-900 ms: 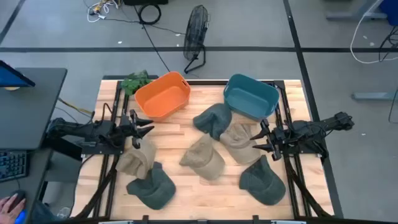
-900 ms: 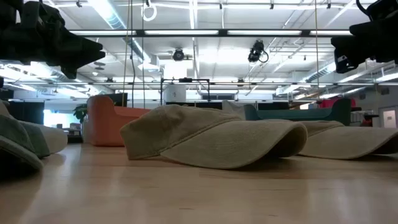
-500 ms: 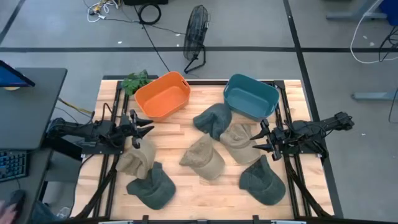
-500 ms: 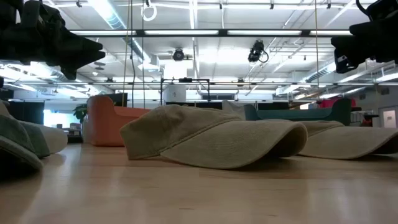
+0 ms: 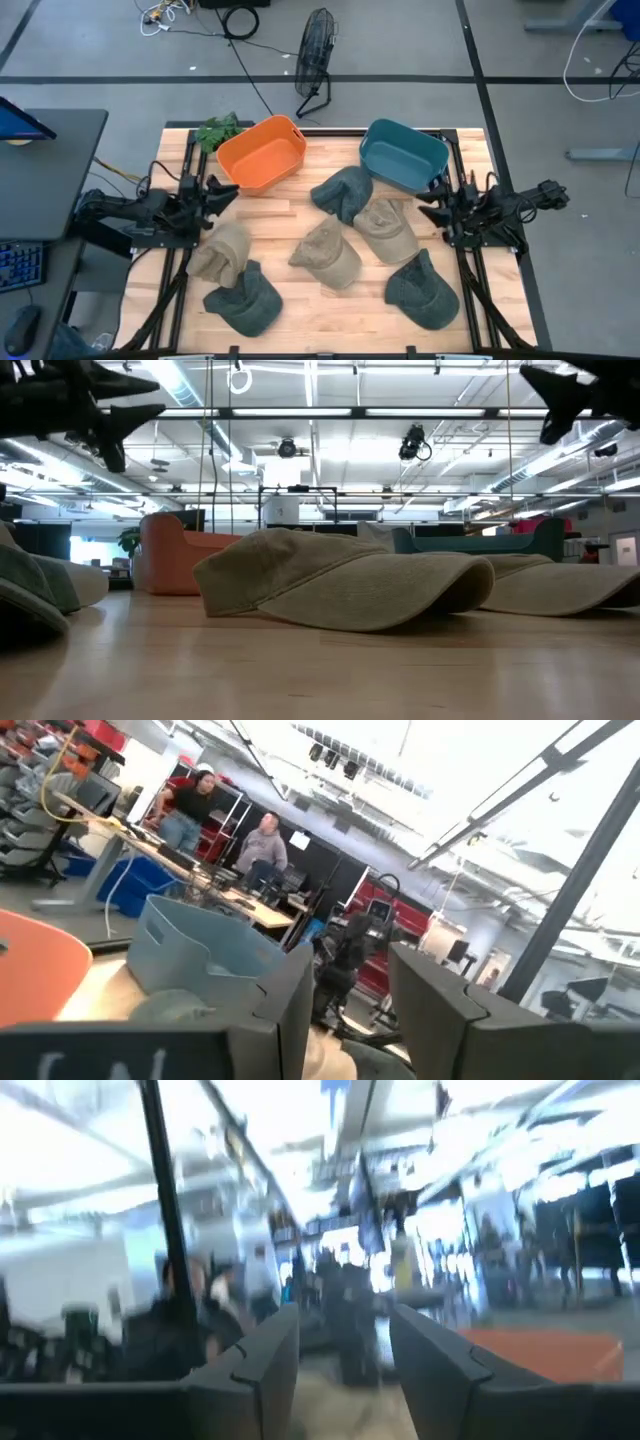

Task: Pick & Place hat
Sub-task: Put the middle brown cap into the orange bin

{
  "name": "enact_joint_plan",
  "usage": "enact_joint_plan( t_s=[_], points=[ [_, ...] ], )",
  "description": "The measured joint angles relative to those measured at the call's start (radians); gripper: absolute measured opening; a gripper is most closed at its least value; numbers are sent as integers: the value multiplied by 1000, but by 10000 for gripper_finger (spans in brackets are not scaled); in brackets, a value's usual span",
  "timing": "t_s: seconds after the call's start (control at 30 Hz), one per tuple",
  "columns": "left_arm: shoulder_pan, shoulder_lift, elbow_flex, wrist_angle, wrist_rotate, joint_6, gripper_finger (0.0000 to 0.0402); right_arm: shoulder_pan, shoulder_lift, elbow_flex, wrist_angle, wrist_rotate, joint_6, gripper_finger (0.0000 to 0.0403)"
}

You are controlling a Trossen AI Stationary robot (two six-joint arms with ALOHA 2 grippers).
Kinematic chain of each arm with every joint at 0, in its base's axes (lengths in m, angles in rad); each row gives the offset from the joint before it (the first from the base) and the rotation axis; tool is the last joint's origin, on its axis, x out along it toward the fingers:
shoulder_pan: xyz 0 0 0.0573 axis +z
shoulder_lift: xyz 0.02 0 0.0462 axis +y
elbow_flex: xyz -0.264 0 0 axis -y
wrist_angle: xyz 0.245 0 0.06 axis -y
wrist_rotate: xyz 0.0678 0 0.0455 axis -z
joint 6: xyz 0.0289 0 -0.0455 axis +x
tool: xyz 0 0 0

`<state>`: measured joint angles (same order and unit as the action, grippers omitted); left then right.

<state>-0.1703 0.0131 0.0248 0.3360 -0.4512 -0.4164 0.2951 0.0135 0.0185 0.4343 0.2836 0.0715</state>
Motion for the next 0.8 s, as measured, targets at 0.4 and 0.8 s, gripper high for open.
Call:
enact_joint_plan(
  t_s=[0.4, 0.8],
  points=[
    [0, 255, 283, -12, 7, 17, 135, 0, 67, 120, 77, 14, 64, 162],
    [-1, 776, 748, -396, 15, -145, 135, 0, 453, 574, -376, 12, 32, 162]
  ],
)
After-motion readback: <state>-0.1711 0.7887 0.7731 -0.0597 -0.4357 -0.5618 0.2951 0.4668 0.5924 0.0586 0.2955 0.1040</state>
